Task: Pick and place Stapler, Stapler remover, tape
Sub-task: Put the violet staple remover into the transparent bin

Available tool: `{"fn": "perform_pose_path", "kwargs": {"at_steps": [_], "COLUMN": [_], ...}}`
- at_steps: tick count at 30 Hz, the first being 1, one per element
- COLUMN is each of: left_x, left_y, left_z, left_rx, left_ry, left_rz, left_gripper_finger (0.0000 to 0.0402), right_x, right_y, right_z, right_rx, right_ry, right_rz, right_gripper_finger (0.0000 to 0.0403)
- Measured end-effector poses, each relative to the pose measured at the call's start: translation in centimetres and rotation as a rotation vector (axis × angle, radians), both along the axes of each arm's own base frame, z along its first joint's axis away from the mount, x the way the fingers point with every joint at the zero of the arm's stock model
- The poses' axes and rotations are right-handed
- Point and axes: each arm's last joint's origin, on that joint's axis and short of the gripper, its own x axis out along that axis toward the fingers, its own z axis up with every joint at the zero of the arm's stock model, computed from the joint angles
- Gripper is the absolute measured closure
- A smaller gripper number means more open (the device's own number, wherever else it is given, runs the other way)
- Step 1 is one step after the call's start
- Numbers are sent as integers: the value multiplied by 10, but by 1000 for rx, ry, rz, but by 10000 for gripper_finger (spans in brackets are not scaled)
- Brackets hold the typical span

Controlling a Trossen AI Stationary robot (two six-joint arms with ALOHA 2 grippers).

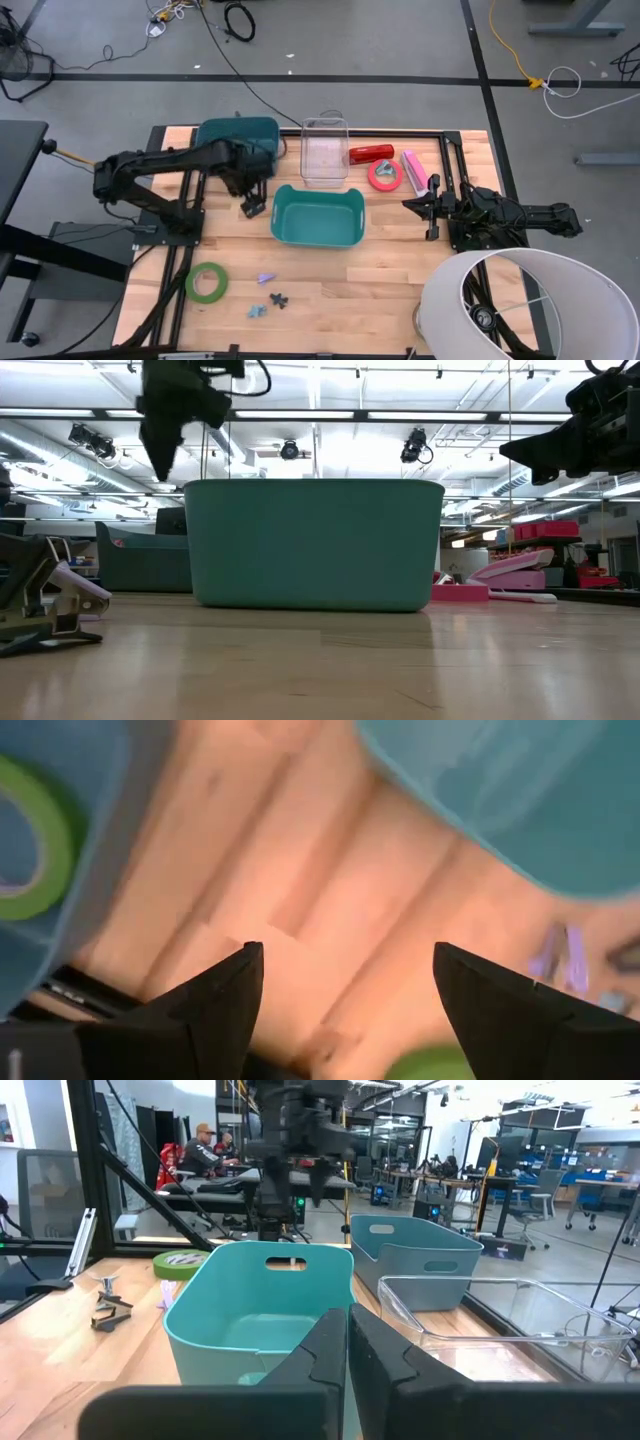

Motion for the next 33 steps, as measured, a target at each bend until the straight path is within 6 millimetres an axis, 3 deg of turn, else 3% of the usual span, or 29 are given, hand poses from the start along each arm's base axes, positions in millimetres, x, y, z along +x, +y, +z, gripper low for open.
{"fn": "perform_pose_path", "kwargs": {"at_steps": [9, 17, 33], "left_x": [2, 12, 10], "left_y": [-46, -80, -122], "left_z": [3, 4, 0], "left_rx": [-14, -8, 23], "left_ry": [-22, -153, -184], "left_rz": [-193, -329, -219], "left_gripper_finger": [106, 106, 106], "right_x": [0, 0, 0], "right_y": [0, 0, 0], "right_z": [0, 0, 0], "right_rx": [0, 0, 0], "right_ry": [0, 0, 0], "right_rz": [0, 0, 0], "right_gripper_finger": [385, 385, 385]}}
